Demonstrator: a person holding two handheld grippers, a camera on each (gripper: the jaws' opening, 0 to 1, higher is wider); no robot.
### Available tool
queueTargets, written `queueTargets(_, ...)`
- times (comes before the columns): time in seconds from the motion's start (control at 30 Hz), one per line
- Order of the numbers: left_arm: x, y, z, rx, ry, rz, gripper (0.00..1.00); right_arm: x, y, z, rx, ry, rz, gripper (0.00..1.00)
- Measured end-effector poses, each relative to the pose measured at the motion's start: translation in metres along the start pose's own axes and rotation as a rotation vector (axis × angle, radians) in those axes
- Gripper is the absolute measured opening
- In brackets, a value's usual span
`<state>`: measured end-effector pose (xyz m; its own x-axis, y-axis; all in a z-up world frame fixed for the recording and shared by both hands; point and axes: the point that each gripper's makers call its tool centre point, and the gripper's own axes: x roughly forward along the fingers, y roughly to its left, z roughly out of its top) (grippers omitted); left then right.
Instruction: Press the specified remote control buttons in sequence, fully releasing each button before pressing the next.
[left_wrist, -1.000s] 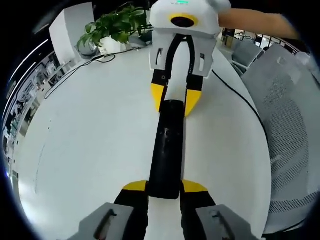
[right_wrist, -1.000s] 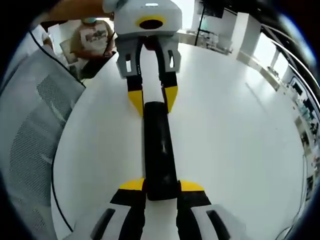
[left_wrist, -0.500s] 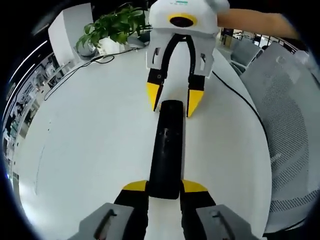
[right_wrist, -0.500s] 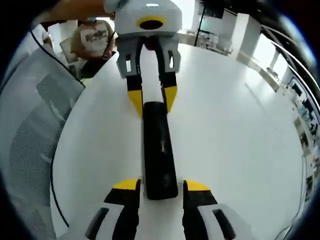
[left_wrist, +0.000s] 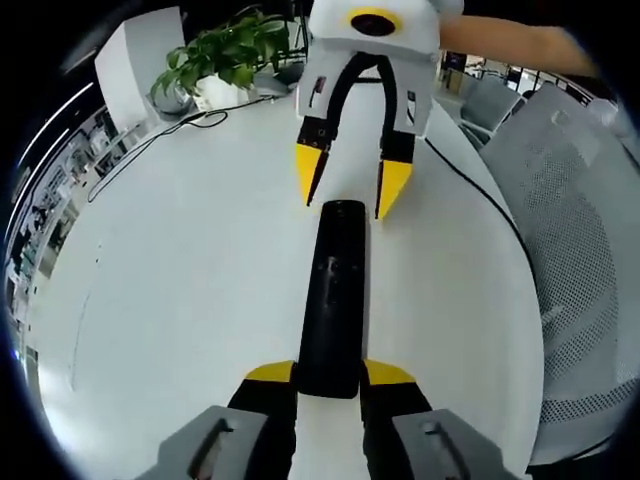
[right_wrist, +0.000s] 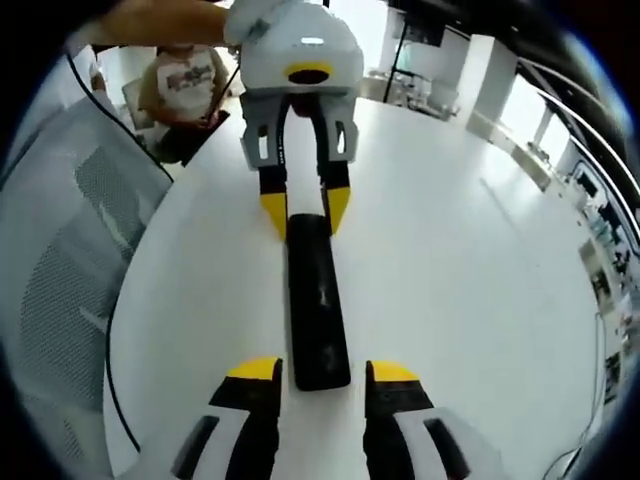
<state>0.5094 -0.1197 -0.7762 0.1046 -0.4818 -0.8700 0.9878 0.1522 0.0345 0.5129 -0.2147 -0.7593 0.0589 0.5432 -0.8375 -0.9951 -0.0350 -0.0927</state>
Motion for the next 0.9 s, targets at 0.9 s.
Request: queueTargets(0.9, 0.0, -0.001, 0.001, 0.002, 0.004, -0.001, 0.23, -0.013, -0.003, 0.007, -0.116, 0.057, 0.005, 0.0)
